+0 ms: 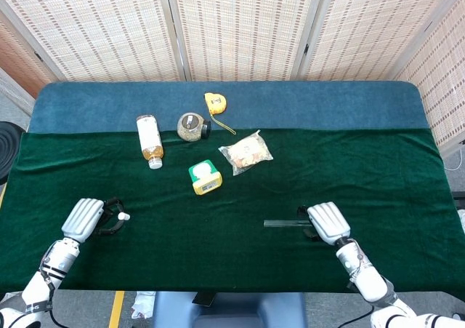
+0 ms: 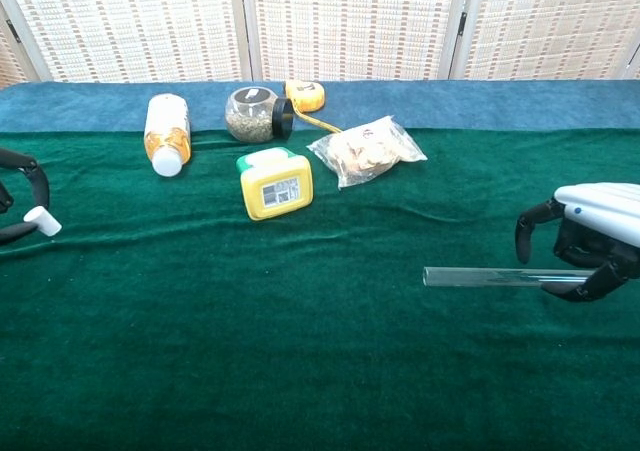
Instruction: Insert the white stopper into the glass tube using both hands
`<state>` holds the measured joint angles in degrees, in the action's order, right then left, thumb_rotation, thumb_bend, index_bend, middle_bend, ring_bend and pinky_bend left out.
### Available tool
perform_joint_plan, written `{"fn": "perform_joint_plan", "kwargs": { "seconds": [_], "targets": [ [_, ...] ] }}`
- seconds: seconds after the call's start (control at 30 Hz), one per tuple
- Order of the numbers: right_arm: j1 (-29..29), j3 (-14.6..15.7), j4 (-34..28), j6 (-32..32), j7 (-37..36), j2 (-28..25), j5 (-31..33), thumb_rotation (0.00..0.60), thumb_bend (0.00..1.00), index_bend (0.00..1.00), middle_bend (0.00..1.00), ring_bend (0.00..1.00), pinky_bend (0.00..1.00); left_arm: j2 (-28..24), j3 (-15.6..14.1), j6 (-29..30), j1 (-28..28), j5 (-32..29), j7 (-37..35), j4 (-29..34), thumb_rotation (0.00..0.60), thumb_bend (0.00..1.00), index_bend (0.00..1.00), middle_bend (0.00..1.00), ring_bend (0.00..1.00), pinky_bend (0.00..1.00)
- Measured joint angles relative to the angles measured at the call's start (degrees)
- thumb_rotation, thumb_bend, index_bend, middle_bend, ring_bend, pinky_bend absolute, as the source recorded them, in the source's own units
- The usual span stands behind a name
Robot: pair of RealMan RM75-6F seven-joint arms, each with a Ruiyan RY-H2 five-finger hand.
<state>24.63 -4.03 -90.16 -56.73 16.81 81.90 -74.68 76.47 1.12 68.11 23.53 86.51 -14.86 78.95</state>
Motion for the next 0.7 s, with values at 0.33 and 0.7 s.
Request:
{"fn": "perform_joint_plan", "kwargs": {
  "seconds": [0.33, 0.7],
  "targets": [
    [1.4, -0.3, 1.6, 0.7, 1.5, 2.0, 2.5, 0.6, 0.37, 0.47, 0.97, 1.0, 1.0, 0.2, -0.2, -0.4, 0.0, -0.1, -0.8, -0.8, 0.6, 0.48, 0.62, 1.0, 0.93, 0.85],
    [2.4, -0.1, 2.5, 1.2, 2.3, 2.8, 4.2, 0.6, 0.37, 0.5, 0.97, 1.0, 1.0, 0.5, -0.2, -0.6, 0.1, -0.1, -1.0, -1.2, 0.6, 0.48, 0.62, 1.0, 0.93, 0.85]
  ]
}}
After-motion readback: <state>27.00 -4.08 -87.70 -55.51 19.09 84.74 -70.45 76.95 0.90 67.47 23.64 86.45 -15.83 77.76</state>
